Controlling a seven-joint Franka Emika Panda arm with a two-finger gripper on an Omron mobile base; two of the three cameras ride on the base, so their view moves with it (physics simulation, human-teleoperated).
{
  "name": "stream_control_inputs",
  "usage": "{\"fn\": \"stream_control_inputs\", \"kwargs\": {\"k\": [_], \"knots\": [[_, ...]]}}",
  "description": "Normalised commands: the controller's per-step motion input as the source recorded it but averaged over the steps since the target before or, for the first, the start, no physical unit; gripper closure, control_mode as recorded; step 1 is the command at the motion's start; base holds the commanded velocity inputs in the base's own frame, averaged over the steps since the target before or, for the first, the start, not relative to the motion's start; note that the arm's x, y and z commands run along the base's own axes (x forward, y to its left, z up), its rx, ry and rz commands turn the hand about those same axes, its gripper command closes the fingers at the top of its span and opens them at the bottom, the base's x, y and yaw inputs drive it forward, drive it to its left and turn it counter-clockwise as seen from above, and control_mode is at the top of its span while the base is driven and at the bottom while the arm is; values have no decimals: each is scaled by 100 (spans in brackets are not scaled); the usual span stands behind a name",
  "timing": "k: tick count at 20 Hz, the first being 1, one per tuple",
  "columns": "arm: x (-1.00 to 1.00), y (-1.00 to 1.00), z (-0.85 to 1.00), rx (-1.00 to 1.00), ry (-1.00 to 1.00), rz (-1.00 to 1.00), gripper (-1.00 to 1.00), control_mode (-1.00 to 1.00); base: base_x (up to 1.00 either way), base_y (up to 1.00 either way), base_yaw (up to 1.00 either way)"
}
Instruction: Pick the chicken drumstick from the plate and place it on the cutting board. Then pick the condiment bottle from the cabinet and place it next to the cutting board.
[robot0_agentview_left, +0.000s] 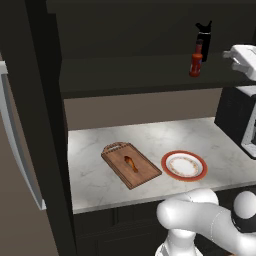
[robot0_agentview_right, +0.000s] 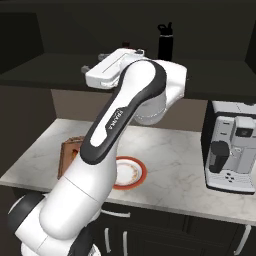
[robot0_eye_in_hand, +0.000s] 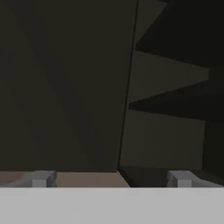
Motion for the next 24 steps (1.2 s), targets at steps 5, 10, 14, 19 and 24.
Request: {"fn": "stream_control_inputs", "kwargs": {"k": [5,10,14,19,24], "knots": [[0,0,0,0,0,-13,-100,-100,0,0,0],[0,0,0,0,0,-14,-100,-100,0,0,0],[0,0,0,6,0,-13,-100,-100,0,0,0],[0,0,0,9,0,-11,-100,-100,0,0,0],[3,0,0,8,0,-8,-100,-100,0,0,0]]}}
